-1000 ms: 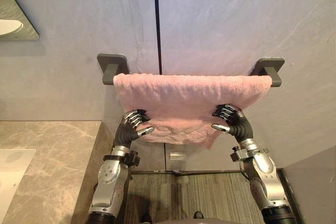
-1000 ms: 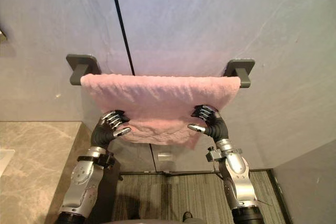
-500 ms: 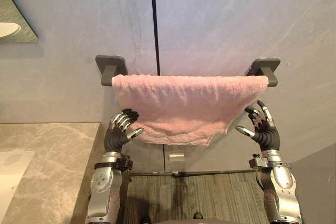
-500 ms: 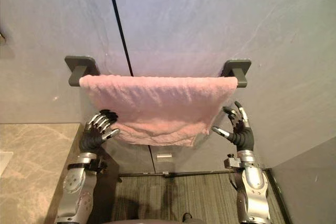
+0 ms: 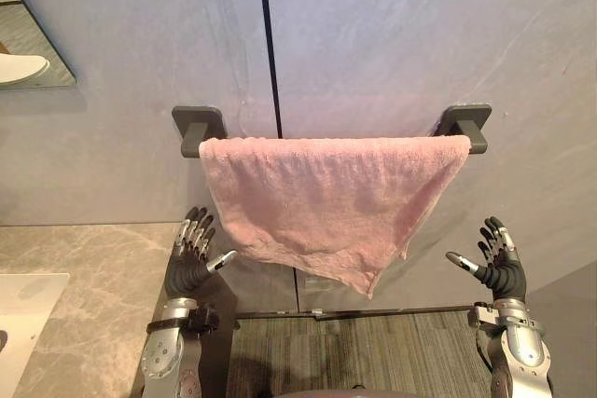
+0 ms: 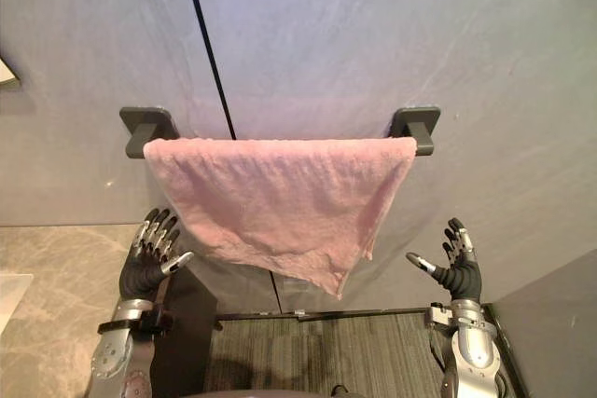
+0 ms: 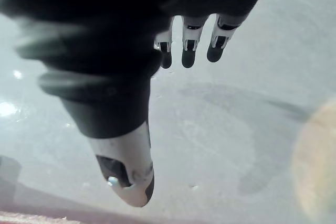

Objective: Organize washtable

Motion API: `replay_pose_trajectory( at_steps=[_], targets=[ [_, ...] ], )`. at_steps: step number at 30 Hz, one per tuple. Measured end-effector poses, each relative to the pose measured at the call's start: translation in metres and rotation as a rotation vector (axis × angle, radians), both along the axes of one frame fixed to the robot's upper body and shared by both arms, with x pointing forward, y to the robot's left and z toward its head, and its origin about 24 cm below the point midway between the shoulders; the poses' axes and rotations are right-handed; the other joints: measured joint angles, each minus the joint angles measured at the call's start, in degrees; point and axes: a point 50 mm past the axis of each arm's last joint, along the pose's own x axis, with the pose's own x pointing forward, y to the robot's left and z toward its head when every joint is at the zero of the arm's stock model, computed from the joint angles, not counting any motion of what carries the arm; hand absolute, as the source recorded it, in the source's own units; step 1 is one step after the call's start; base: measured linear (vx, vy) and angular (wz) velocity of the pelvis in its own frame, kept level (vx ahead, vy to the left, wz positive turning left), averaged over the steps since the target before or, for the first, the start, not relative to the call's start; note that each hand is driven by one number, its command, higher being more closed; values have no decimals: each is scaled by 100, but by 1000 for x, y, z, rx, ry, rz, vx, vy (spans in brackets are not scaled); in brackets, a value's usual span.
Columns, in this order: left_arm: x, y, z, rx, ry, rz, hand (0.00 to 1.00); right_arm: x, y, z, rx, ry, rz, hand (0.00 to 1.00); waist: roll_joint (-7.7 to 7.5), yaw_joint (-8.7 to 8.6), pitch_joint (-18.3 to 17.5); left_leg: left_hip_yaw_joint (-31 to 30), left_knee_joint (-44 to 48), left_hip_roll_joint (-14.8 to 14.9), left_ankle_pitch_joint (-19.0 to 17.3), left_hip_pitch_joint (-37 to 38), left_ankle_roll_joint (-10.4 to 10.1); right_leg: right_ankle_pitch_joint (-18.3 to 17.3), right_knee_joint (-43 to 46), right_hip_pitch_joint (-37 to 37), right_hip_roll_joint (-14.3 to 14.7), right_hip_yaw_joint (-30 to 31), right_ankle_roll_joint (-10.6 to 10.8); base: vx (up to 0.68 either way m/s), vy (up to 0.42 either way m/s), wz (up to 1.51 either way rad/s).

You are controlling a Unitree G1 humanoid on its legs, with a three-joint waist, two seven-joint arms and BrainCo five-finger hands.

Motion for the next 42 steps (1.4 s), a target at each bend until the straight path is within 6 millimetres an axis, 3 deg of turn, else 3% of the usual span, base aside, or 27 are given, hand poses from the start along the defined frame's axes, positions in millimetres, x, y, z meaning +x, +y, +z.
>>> replay_pose_trajectory(
  at_steps=[6,14,22,31,42],
  targets=[
    [-11,6,-10,-8,49,39,0,-5,3,-13,35,47,-26,0,-1,19,1,-9,-3,-3,0,18,0,-6,9,55,-7,-14,5,0,0,0],
    [-27,5,-60,-36,296,42,0,-17,15,-57,85,254,7,0,0,33,-1,-12,-4,-7,2,31,0,-17,29,66,-15,-77,16,0,0,0],
    [-46,-1,-96,37,504,-20,0,-35,23,-89,107,421,29,0,7,39,-5,-7,-3,-5,2,64,-1,-28,33,67,-17,-96,3,0,0,0],
    [-69,6,-125,132,708,-26,0,-58,30,-117,99,606,70,0,12,38,-7,11,-3,-3,1,73,-2,-30,48,59,-14,-80,0,0,0,0],
    [-93,6,-151,157,889,-21,0,-78,25,-135,92,750,67,0,31,39,4,11,-4,-4,0,75,-3,-34,58,51,-14,-71,0,0,0,0]
  ],
)
